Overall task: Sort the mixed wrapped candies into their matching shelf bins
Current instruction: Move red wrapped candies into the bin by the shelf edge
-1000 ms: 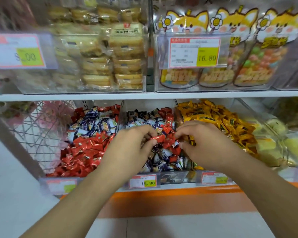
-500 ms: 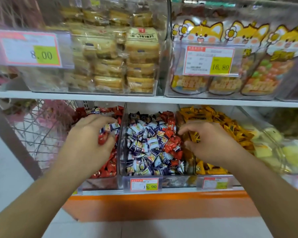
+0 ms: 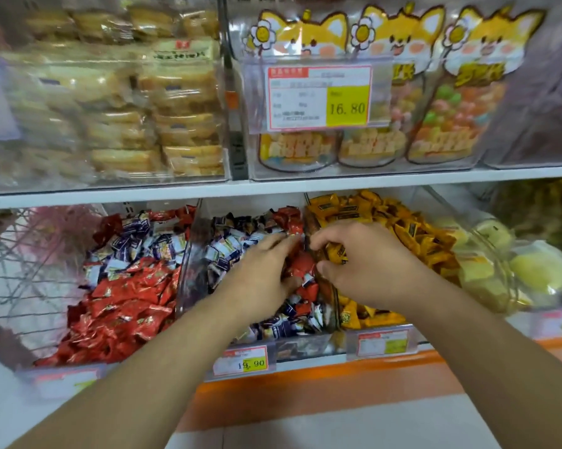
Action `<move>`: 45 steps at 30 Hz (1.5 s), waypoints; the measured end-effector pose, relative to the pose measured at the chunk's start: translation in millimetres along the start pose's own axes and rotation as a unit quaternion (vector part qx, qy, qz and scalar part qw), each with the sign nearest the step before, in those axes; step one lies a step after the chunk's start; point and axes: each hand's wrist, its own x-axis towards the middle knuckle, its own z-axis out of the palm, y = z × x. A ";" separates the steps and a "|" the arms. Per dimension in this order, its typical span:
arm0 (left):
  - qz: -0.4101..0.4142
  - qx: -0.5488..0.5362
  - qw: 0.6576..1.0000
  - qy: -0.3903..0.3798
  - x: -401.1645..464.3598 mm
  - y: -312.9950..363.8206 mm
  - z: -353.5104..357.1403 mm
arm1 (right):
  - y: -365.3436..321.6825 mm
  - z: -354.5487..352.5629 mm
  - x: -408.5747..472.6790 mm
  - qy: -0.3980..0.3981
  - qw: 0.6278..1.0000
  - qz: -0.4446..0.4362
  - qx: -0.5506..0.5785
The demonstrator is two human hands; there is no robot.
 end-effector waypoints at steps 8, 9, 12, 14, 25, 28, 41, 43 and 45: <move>0.011 0.047 0.998 0.048 10.1 3.4 -2.0 | 3.0 0.4 -0.8 -0.005 1.000 -0.006 0.016; 0.014 0.040 0.997 0.062 7.5 2.1 -2.5 | 3.0 0.5 -1.2 -0.007 1.000 -0.006 0.016; 0.019 -0.004 0.993 0.113 -1.4 1.2 -6.9 | 2.4 0.7 -0.8 -0.006 1.000 -0.004 0.016; 0.007 -0.052 0.987 0.154 -10.0 5.2 -13.3 | 1.2 0.8 -0.9 -0.001 1.000 -0.006 0.015; -0.064 -0.273 0.938 0.205 -71.7 8.1 -67.1 | -7.5 5.1 -1.4 0.012 1.000 -0.012 -0.020; -0.107 -0.198 0.937 0.268 -90.1 -16.7 -85.4 | -8.5 7.8 -1.0 0.020 0.999 -0.016 -0.027; -0.093 0.000 0.973 0.213 -87.1 -55.9 -93.6 | -10.8 8.4 2.8 0.012 0.999 -0.015 -0.050; -0.051 0.020 0.981 0.188 -85.0 -44.9 -85.4 | -10.3 5.5 2.5 0.007 0.999 -0.010 -0.047; -0.021 0.026 0.987 0.156 -83.0 -31.6 -74.8 | -11.1 3.4 1.6 0.000 0.999 -0.004 -0.046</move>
